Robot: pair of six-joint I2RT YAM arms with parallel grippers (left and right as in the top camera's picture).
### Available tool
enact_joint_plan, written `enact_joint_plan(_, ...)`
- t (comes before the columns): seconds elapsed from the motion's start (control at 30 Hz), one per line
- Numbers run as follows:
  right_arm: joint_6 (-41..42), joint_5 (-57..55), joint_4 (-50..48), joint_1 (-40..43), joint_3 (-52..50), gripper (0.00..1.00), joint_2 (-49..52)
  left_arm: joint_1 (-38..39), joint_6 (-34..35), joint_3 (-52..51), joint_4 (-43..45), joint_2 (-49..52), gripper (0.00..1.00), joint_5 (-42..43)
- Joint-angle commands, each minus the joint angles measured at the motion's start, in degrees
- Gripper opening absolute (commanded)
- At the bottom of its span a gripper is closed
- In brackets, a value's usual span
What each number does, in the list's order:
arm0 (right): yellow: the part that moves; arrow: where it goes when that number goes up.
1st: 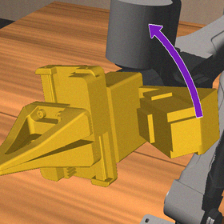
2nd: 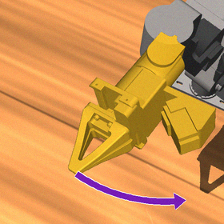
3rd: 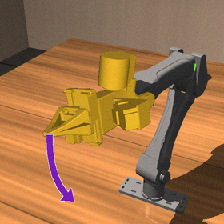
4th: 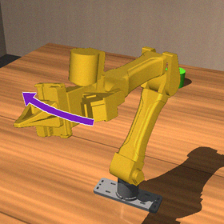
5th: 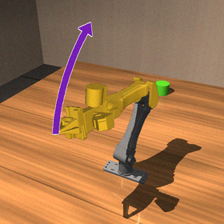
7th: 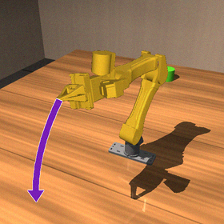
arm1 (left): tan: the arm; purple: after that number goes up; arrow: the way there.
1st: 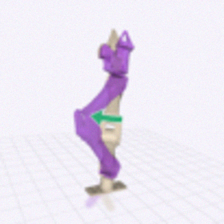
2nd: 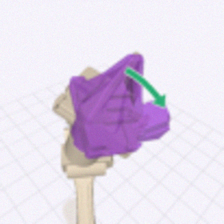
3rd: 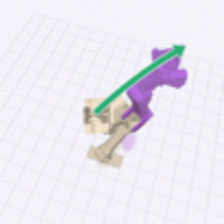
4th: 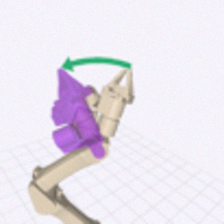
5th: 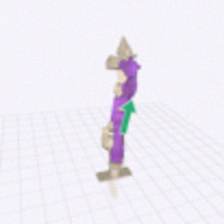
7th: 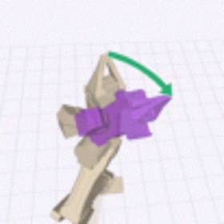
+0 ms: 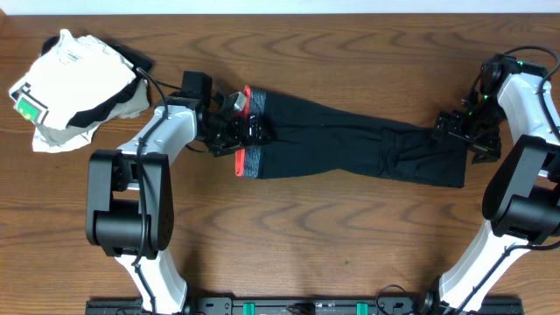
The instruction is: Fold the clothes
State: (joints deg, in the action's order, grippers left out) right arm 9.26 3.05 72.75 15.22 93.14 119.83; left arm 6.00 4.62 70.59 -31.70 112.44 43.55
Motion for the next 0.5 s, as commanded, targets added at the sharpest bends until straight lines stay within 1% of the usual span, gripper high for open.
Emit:
enact_joint_plan(0.0, 1.0, 0.4, 0.1, 0.5, -0.3, 0.99, -1.3, 0.3, 1.7, -0.2, 0.6, 1.1, 0.98, 0.8)
enact_joint_plan(0.33, 1.0, 0.5, 0.1, 0.5, -0.3, 0.99, -1.3, 0.6, 2.1, -0.2, 1.5, 5.7, 0.98, 0.8)
enact_joint_plan(0.4, 1.0, 0.5, 0.0, 0.5, -0.3, 0.99, -1.3, 0.6, 2.1, -0.2, 1.7, 5.8, 0.86, 0.8)
enact_joint_plan(0.47, 1.0, 0.5, 0.0, 0.5, -0.3, 0.99, -1.3, 0.6, 2.1, -0.2, 2.0, 5.8, 0.64, 0.8)
